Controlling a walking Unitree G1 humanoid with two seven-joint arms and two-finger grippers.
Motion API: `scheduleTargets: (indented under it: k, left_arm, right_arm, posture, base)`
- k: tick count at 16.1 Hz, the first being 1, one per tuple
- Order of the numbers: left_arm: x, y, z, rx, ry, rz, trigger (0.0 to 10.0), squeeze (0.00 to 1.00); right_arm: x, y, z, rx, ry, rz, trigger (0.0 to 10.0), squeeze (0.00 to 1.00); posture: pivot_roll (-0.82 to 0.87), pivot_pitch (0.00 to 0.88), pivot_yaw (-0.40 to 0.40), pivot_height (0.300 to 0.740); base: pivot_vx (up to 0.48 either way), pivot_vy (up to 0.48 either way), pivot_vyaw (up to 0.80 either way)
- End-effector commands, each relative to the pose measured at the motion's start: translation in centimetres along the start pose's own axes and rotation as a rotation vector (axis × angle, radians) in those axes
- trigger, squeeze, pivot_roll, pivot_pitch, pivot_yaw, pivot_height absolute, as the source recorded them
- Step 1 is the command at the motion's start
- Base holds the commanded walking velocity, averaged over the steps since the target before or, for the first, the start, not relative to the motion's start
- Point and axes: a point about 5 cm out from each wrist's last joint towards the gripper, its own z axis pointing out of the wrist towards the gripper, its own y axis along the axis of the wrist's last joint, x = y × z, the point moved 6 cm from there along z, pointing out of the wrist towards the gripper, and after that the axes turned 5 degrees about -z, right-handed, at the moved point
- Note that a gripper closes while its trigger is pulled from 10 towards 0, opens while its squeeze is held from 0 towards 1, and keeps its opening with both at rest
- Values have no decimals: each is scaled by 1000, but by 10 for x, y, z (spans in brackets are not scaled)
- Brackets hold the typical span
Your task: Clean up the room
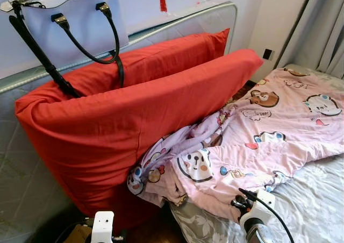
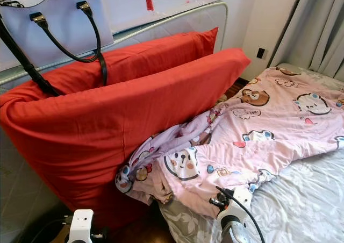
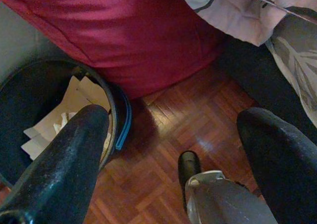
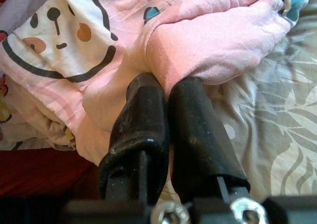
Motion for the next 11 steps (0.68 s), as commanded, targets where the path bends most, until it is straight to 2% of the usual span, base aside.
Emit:
scheduleTargets:
  k: [1,6,11]
  left_arm:
    - [0,-6,-2,18,-9,23,10000,0]
    - [-2,-7,-2,16,-11,25,10000,0]
    - [-3,-8,-2,15,-13,25,10000,0]
  right_arm:
    - [-2,4,0,-17,-13,3,10000,0]
    - [-4,4,-1,-29,-27,3,10000,0]
    - [-8,19,1,-92,-58,-9,10000,0]
  posture:
    - [-75,0,4,740]
    - [-74,0,2,740]
    - [-72,0,-1,740]
  base:
    - [-255,0,0]
    - [-279,0,0]
    - [-280,0,0]
